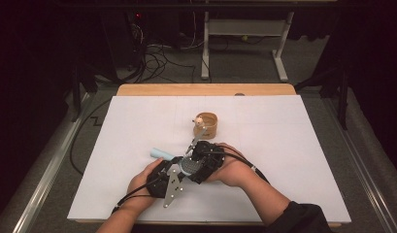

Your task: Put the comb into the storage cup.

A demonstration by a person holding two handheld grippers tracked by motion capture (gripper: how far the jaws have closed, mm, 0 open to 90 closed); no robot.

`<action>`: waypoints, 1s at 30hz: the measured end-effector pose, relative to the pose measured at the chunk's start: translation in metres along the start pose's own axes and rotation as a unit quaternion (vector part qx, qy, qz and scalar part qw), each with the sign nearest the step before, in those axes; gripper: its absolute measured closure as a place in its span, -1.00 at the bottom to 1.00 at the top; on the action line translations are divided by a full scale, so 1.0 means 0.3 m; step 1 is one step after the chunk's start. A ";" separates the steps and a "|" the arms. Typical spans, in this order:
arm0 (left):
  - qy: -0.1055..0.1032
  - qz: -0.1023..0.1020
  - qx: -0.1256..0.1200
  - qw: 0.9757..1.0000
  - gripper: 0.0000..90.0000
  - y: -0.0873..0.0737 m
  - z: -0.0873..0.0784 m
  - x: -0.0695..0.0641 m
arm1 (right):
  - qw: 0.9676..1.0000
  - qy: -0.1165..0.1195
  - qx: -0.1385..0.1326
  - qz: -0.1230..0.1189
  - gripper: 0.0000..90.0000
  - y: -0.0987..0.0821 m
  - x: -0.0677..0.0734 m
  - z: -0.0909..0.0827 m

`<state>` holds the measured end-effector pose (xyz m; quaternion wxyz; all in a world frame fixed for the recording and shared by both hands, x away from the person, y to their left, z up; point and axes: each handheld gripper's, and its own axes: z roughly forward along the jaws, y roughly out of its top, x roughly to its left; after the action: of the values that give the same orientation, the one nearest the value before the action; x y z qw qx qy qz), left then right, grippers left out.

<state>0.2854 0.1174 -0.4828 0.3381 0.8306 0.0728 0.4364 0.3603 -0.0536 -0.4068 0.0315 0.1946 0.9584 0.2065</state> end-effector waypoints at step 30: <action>0.036 0.061 0.036 0.997 0.56 0.009 -0.002 -0.009 | 1.000 0.011 -0.020 0.012 -0.55 0.008 -0.014 -0.029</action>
<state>0.2829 0.1145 -0.4828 0.2778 0.8293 0.0501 0.4823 0.3639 -0.0564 -0.3980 0.0229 0.2030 0.9519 0.2283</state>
